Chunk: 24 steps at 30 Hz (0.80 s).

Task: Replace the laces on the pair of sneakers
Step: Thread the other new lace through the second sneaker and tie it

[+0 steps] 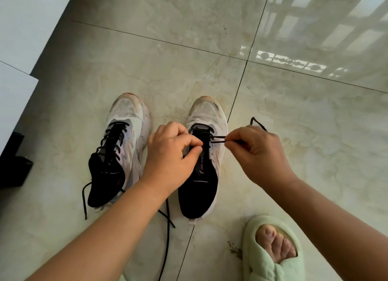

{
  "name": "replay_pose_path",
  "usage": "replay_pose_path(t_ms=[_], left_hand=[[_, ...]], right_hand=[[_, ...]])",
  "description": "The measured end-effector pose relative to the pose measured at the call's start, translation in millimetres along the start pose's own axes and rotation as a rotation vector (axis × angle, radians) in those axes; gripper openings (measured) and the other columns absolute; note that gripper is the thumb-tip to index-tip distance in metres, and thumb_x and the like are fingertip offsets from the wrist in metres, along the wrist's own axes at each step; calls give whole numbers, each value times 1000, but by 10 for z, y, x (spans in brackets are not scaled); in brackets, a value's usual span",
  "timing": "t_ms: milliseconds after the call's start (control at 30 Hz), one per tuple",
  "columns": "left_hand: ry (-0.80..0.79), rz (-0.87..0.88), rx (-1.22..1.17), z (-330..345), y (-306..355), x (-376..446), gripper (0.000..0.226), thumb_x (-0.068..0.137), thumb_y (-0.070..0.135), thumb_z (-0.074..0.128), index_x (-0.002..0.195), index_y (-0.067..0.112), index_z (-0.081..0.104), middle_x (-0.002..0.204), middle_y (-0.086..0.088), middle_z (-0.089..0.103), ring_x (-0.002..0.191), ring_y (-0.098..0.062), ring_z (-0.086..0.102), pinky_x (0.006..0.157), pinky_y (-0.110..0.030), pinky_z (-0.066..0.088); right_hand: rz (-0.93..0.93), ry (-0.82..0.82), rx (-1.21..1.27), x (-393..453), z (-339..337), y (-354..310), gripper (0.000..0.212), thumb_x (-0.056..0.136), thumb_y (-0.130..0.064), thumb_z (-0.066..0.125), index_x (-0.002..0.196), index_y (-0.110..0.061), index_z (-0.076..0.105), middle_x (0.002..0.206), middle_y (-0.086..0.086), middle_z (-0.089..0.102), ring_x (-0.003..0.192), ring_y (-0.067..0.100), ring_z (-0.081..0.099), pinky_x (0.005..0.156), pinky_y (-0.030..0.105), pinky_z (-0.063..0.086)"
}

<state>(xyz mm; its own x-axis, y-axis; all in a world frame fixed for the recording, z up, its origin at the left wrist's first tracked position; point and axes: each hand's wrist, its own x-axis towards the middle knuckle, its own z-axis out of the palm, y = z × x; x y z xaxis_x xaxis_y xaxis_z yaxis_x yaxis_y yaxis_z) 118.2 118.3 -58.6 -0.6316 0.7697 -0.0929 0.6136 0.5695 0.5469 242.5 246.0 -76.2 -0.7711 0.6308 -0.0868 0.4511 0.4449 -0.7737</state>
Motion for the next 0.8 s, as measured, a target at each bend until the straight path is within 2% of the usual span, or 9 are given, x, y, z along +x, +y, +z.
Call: replay_pose_path(t_ms=[100, 233, 333, 500, 633, 800], left_hand=[[-35, 5, 149, 92, -12, 15, 13, 72, 21, 76, 85, 23, 75, 86, 5, 47, 92, -22, 47, 77, -24, 16], [9, -13, 173, 190, 10, 59, 15, 68, 28, 79, 82, 27, 75, 82, 6, 41, 88, -23, 45, 73, -24, 14], [27, -38, 125, 244, 0, 71, 15, 68, 29, 80, 82, 28, 75, 82, 5, 41, 87, -23, 46, 75, -26, 17], [34, -50, 50, 286, -29, 70, 15, 70, 29, 79, 85, 29, 76, 82, 6, 42, 86, -14, 38, 78, -25, 19], [49, -60, -7, 306, -41, 68, 14, 71, 25, 79, 85, 27, 76, 82, 6, 43, 87, -14, 41, 82, -27, 24], [58, -61, -28, 321, -21, 52, 15, 71, 22, 78, 86, 25, 76, 82, 6, 43, 87, -17, 47, 78, -22, 18]], right_hand=[[7, -23, -63, 17, 39, 42, 6, 83, -10, 66, 83, -12, 71, 71, -10, 49, 62, 1, 45, 59, 11, 33], [-7, -47, -72, 14, 122, 50, 7, 85, -10, 63, 85, -9, 70, 79, 1, 56, 67, 16, 51, 61, 29, 41], [3, -9, -38, 30, 143, 58, 7, 85, -10, 63, 84, -10, 70, 79, -1, 56, 68, 14, 51, 61, 27, 39], [8, 45, 17, 40, 183, 54, 8, 84, -7, 63, 82, -11, 70, 76, -3, 56, 65, 9, 49, 60, 22, 39], [20, 39, 4, 30, 203, 81, 8, 84, -6, 62, 80, -9, 68, 75, -5, 52, 62, 7, 46, 57, 17, 35], [32, 33, -4, -26, 249, 95, 8, 83, -2, 60, 78, -5, 66, 76, 0, 53, 64, 14, 48, 57, 16, 32]])
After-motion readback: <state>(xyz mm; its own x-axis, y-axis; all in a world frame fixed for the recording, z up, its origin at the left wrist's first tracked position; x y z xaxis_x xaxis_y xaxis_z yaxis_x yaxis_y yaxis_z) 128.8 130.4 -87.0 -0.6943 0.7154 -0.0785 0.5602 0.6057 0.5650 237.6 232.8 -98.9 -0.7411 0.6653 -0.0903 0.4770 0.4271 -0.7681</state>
